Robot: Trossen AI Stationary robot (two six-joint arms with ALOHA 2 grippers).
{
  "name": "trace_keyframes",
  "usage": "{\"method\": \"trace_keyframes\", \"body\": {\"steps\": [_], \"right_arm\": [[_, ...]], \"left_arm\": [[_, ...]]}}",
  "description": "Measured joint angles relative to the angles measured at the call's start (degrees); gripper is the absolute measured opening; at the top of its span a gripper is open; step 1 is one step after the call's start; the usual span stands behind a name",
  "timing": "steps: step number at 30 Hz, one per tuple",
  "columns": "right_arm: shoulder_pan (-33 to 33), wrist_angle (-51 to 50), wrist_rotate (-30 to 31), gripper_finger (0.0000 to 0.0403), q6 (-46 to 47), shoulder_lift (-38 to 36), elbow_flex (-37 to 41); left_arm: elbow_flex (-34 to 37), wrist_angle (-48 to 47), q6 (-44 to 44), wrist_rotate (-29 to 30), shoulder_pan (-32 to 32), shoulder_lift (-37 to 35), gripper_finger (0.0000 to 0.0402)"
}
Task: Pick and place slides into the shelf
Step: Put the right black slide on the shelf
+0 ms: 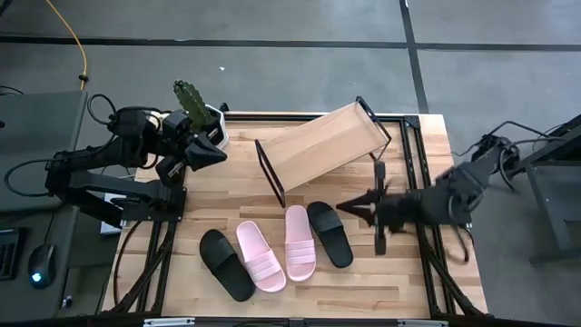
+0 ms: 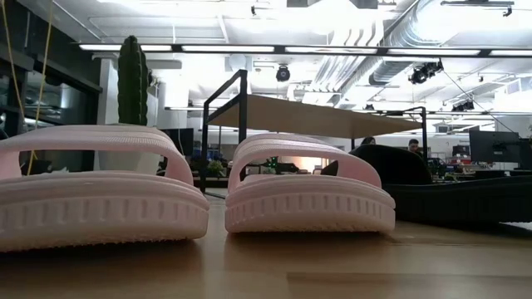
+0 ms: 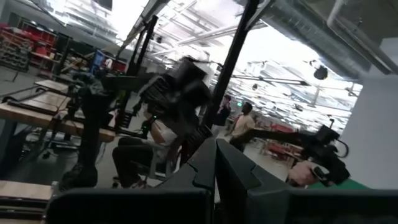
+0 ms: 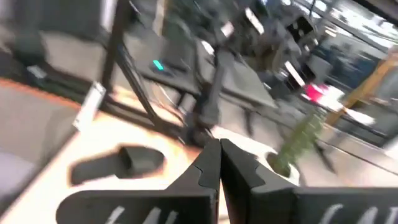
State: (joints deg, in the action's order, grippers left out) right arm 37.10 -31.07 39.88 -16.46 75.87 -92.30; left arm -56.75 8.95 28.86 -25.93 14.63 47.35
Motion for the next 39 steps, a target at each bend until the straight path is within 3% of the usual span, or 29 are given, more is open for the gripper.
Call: {"method": "trace_keyframes", "body": {"steps": [6, 11, 18, 26, 39], "right_arm": [[7.6, -7.0, 18.1, 0.0, 3.4, 5.9, -3.7], [11.0, -12.1, 23.9, 0.0, 11.6, 7.9, -3.2], [13.0, -26.6, 26.8, 0.0, 27.8, 11.3, -3.1], [12.9, -40.5, 26.2, 0.0, 44.1, 16.3, -3.1], [12.9, -46.7, 24.3, 0.0, 51.6, 24.5, -3.1]], "left_arm": [[0.0, -0.1, 0.0, 0.0, 0.0, 0.0, 0.0001], [0.0, 0.1, 0.0, 0.0, 0.0, 0.0, 0.0001], [0.0, 0.0, 0.0, 0.0, 0.0, 0.0, 0.0001], [0.0, 0.0, 0.0, -0.1, 0.0, 0.0, 0.0001], [0.0, -0.1, 0.0, -0.2, 0.0, 0.0, 0.0001]]}}
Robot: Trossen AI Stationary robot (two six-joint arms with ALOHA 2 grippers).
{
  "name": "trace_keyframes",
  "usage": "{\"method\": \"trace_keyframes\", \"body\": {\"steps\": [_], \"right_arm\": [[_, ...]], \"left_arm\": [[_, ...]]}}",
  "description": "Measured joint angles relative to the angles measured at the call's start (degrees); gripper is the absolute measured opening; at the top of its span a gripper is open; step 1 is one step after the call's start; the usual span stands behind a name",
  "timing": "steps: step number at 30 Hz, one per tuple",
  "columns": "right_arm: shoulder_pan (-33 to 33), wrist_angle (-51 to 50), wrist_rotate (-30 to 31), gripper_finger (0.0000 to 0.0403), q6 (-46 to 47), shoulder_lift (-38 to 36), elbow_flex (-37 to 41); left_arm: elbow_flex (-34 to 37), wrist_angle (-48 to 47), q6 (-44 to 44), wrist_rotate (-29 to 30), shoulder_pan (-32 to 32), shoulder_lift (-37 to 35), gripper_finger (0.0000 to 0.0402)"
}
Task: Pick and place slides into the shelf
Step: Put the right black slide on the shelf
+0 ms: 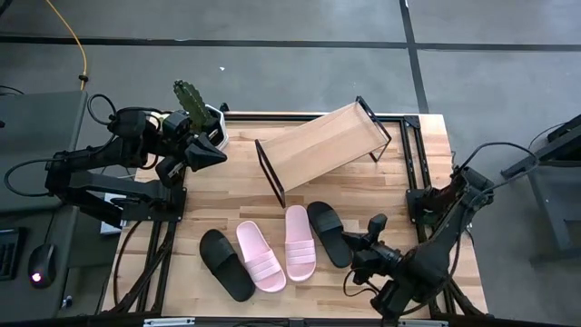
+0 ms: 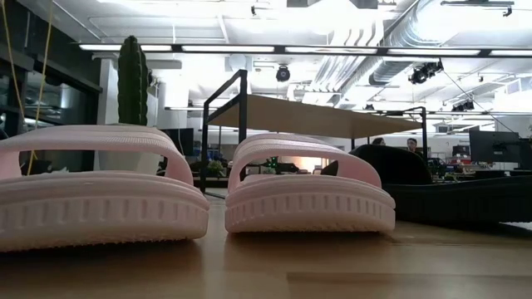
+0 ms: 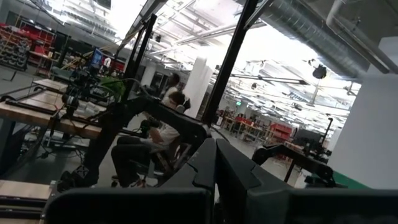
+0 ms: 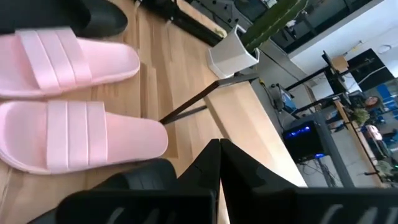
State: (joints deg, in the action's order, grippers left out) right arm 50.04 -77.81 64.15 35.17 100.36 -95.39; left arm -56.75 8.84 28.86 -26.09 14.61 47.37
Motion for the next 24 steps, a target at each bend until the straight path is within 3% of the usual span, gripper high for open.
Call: {"method": "trace_keyframes", "body": {"steps": [13, 24], "right_arm": [[-0.1, -12.2, -4.2, 0.0, 14.1, 8.9, 0.0], [-0.2, -12.0, -6.6, 0.0, 16.5, 12.1, 0.0]], "left_arm": [[0.0, 0.0, 0.0, 0.0, 0.0, 0.0, 0.0001], [0.0, 0.0, 0.0, 0.0, 0.0, 0.0, 0.0001]]}}
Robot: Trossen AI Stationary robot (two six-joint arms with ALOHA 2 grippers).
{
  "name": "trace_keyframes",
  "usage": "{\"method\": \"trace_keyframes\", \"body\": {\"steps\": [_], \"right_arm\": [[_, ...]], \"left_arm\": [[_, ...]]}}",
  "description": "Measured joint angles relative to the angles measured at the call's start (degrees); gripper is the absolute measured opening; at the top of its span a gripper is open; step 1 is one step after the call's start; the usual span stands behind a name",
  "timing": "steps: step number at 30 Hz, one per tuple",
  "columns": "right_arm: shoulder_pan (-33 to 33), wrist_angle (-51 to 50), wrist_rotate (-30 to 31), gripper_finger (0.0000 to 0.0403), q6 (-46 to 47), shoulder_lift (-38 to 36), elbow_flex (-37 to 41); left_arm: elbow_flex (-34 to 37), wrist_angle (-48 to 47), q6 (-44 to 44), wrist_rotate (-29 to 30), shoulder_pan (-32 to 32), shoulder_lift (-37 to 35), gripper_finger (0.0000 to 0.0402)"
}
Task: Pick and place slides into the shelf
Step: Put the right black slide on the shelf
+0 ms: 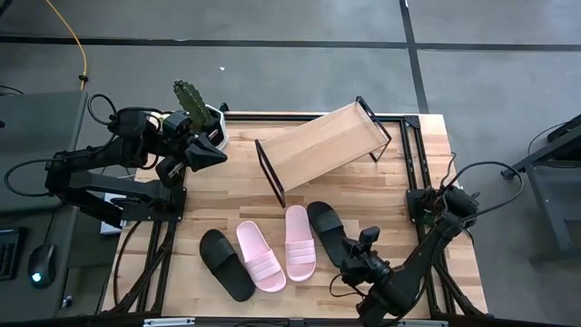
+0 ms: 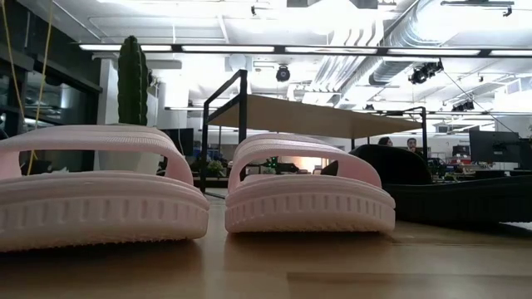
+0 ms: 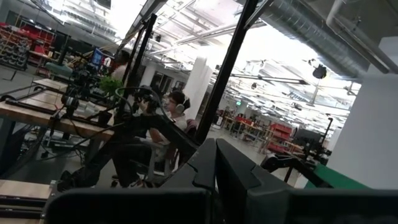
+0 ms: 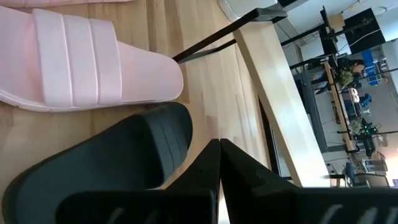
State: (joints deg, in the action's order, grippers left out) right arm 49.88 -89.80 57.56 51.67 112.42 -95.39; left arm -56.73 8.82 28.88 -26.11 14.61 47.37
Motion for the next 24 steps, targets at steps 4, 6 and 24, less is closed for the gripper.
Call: {"method": "trace_keyframes", "body": {"steps": [4, 6, 24], "right_arm": [[-0.1, 0.8, -0.1, 0.0, 1.4, 0.0, 0.0], [-0.1, 1.3, -0.3, 0.0, 1.4, 0.0, 0.0], [-1.9, 13.1, -2.3, 0.0018, 3.3, 0.1, 11.2]], "left_arm": [[0.0, -0.6, 0.0, 0.0, 0.0, 0.0, 0.0001], [0.0, -1.4, 0.0, 0.0, 0.0, 0.0, 0.0001], [0.0, -3.0, 0.0, 0.2, 0.0, 0.0, 0.0001]]}}
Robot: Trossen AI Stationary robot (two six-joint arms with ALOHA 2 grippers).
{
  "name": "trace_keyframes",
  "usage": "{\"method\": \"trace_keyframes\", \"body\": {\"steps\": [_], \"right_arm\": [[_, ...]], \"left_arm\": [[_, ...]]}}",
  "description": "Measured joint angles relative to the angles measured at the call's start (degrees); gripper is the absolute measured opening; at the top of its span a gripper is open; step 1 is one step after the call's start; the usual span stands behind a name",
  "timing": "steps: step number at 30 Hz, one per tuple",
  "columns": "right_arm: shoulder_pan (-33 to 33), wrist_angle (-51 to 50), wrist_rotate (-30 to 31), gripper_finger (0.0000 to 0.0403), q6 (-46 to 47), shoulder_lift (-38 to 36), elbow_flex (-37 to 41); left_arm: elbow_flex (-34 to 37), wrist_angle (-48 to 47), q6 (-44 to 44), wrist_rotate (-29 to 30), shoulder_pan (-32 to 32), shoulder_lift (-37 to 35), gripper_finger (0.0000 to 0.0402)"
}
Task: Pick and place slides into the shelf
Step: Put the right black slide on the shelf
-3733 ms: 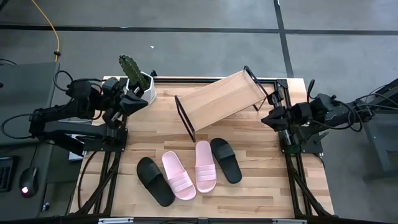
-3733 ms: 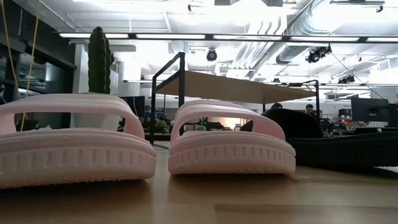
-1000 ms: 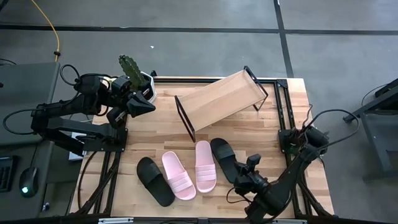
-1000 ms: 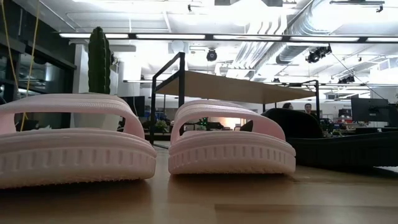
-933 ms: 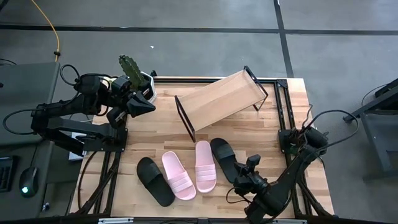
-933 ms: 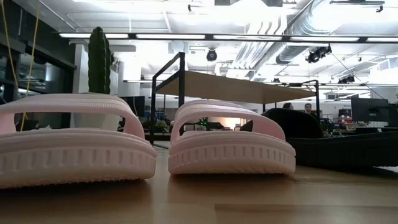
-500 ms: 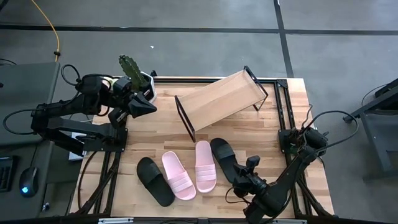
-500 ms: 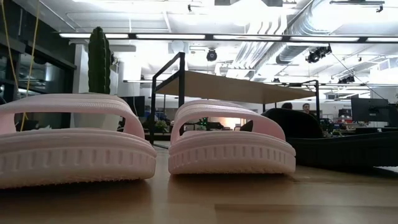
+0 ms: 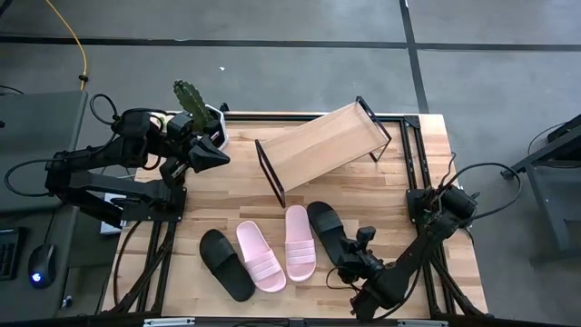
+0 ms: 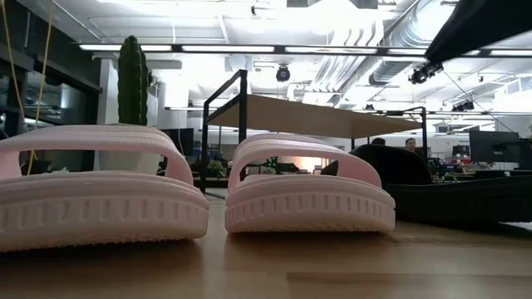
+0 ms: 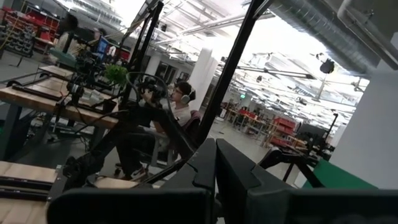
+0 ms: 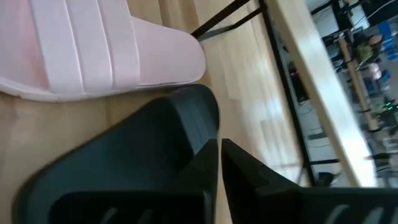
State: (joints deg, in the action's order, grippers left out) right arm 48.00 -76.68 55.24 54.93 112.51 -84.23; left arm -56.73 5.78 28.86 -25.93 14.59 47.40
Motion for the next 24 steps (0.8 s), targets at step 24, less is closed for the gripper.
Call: {"method": "trace_keyframes", "body": {"steps": [24], "right_arm": [[-4.1, 11.1, -0.5, 0.0142, 0.0, 0.0, 10.0]], "left_arm": [[0.0, 0.0, 0.0, 0.0, 0.0, 0.0, 0.0001]]}}
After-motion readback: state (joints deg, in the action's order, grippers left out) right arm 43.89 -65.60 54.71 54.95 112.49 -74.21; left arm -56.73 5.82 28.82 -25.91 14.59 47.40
